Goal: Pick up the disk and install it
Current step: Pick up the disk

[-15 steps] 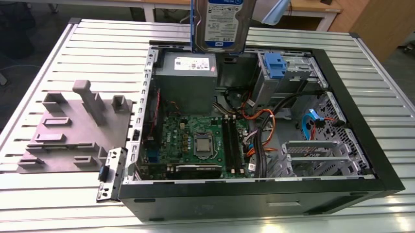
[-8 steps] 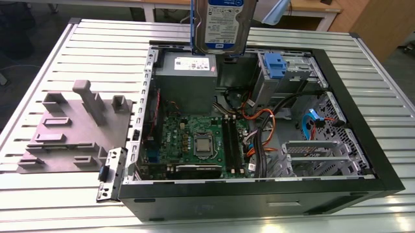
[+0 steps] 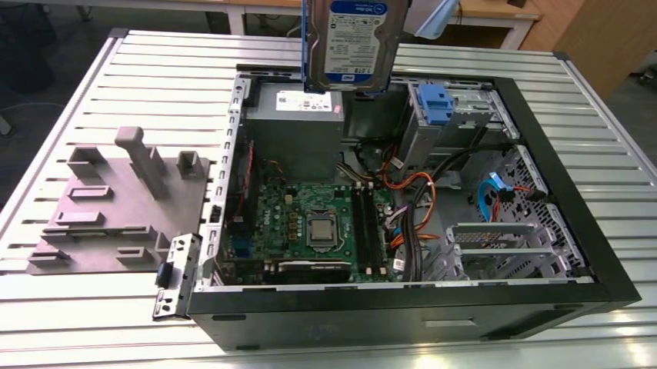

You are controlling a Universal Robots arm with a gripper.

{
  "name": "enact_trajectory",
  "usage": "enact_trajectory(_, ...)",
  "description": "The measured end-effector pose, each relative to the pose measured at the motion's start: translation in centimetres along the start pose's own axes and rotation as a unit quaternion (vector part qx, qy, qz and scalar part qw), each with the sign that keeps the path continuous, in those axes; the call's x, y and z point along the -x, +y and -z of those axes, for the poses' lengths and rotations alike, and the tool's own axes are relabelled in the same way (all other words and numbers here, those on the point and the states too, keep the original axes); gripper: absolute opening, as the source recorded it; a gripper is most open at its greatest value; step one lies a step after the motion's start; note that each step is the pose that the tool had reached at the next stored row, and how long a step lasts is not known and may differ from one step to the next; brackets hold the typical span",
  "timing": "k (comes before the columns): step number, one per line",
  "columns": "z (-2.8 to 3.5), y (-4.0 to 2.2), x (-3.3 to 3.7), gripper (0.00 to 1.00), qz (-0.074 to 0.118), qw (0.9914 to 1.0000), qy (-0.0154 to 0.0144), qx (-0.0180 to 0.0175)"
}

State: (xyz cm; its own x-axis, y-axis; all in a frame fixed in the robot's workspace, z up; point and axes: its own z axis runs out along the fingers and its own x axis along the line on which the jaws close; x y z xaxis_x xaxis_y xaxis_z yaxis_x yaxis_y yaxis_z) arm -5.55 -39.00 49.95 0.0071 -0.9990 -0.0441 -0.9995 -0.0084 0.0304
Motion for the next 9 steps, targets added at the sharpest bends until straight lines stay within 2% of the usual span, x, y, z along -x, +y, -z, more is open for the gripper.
enact_trajectory(9,0.02,0.01,-0.97,0.35,0.000,1.00000,0.0000,0.0000)
